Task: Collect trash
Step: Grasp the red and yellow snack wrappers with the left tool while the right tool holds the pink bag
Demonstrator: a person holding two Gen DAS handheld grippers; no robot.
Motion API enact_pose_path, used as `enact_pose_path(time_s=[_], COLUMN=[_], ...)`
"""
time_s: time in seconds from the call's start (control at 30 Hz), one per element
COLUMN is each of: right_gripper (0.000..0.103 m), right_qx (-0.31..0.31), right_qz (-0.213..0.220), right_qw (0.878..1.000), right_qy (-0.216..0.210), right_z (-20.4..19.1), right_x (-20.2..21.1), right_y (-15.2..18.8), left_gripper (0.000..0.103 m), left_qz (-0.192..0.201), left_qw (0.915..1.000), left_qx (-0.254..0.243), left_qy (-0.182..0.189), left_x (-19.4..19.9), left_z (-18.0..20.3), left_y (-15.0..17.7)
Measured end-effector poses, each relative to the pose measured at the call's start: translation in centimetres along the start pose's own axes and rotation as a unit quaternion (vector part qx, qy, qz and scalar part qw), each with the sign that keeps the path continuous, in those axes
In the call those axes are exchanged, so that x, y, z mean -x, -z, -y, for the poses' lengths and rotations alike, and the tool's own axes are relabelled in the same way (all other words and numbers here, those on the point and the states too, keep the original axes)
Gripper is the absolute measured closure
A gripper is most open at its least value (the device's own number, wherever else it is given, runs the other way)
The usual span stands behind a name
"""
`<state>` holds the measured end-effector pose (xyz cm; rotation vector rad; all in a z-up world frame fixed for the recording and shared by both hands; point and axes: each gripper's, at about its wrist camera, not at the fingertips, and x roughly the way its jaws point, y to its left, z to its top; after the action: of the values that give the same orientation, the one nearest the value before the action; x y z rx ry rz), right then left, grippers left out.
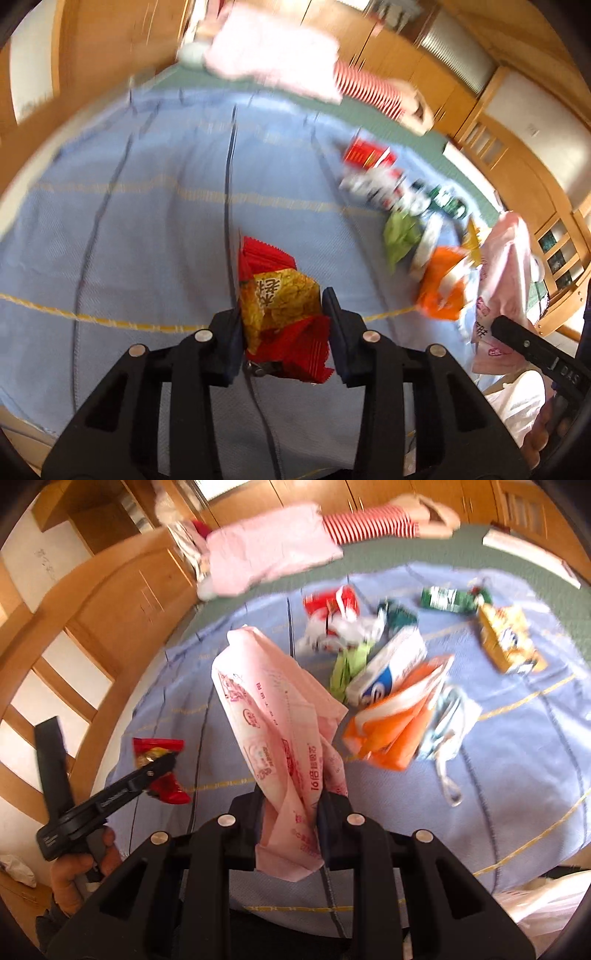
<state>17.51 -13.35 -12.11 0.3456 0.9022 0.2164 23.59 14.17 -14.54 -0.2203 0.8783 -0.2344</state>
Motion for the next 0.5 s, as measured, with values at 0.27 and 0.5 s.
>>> enact_pose_path(time_s=[0.27,0.5], right_gripper=[0.079,0.079], right_qx=[0.055,0.097], right_qz=[0.064,0.087], right_qw=[0.996,0.991], right_qy=[-0.002,0.003], right_z=[-1.4,-2.7], right_x=[5.2,7.6], right_y=[0.4,1.5], left_gripper=[0.063,0.062], left_qz=[0.084,0.145], left_qw=[0.9936,0.9805], left_qx=[-0.062,-0.106], left_qy=[-0.042,-0.08], left_x=[7.7,11.4], left_z=[5.5,8.0], left_y=[1.2,2.6])
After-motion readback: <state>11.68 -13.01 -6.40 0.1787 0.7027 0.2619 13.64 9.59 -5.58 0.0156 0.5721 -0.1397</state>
